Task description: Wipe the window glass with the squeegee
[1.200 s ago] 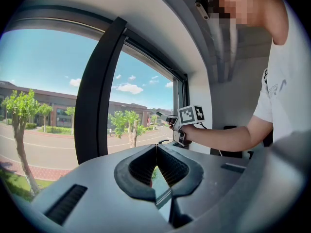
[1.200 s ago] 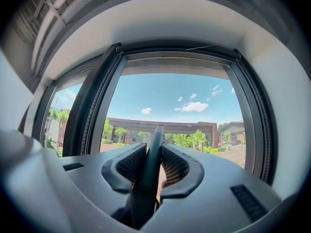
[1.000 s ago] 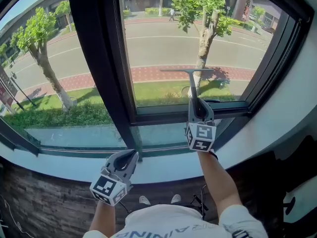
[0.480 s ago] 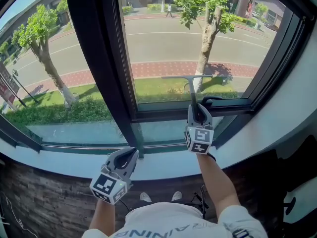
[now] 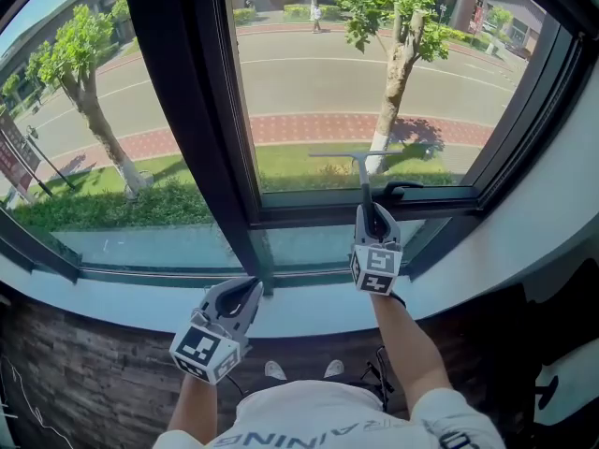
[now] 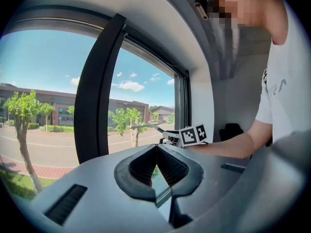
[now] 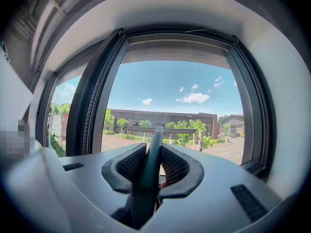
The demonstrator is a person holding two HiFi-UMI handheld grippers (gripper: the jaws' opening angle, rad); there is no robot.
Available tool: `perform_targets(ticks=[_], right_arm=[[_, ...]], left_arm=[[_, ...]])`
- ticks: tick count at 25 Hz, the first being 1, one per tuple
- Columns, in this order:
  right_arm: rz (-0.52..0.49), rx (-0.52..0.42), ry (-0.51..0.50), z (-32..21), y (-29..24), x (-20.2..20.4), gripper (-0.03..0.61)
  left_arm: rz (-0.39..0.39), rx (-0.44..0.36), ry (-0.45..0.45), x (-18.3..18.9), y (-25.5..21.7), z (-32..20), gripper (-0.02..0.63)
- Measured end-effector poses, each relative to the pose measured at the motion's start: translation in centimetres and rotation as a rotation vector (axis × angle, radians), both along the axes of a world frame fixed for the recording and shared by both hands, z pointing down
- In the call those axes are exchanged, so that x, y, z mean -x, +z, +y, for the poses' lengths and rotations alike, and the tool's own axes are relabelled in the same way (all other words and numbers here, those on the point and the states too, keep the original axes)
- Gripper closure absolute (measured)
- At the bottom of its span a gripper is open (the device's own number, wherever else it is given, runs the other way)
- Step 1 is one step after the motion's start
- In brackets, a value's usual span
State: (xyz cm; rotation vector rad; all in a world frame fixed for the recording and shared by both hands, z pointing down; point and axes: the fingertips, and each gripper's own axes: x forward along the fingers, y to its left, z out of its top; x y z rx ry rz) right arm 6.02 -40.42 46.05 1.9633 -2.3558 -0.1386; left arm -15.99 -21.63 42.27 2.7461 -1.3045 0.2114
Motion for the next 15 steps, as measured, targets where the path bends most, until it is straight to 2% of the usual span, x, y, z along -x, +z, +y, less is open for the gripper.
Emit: perform_targets(ticks=[9, 15], right_arm=[[-0.049, 0.104, 0.006, -0.3, 4.5, -1.1, 0.479], [-0.03, 0.108, -0.004, -0.3, 5.3, -1.2, 0.479]], left_arm=[[-0.015, 0.012, -0.008, -0.3, 0.7, -0.2, 0.595], [-0.02, 0.013, -0.014, -0.5, 0.6, -0.4, 0.597]])
